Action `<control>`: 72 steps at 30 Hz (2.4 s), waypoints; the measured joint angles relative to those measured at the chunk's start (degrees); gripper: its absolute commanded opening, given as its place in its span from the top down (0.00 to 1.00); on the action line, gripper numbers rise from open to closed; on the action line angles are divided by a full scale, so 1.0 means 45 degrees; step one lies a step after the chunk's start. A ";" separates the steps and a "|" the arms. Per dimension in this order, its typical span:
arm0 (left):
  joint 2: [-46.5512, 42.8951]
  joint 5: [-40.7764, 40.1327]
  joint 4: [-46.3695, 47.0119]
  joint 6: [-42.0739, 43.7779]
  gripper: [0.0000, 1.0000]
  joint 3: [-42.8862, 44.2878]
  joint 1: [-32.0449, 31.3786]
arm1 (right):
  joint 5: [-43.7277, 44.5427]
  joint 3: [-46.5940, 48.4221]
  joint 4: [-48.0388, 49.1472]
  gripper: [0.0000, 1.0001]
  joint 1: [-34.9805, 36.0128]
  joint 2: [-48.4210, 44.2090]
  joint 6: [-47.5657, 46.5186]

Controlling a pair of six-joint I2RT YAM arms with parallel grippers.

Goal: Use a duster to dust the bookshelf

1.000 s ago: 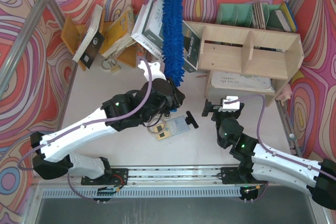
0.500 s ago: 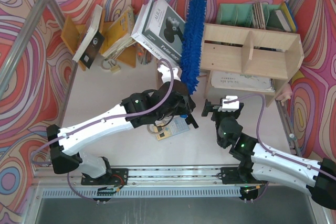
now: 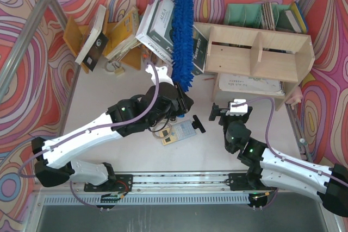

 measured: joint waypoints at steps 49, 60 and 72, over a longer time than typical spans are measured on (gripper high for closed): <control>-0.6018 -0.1661 1.0142 1.5815 1.00 -0.9908 0.1467 | 0.0175 0.0364 -0.0534 0.09 -0.0170 0.0767 0.0287; -0.5552 -0.0593 1.4139 1.8486 1.00 -1.1472 0.4216 | 0.0175 0.0525 -0.0748 0.09 -0.0180 0.0976 0.0408; -0.3497 0.1812 1.6951 1.8632 1.00 -1.2216 0.5926 | 0.0141 0.0709 -0.0787 0.09 -0.0262 0.1511 0.0505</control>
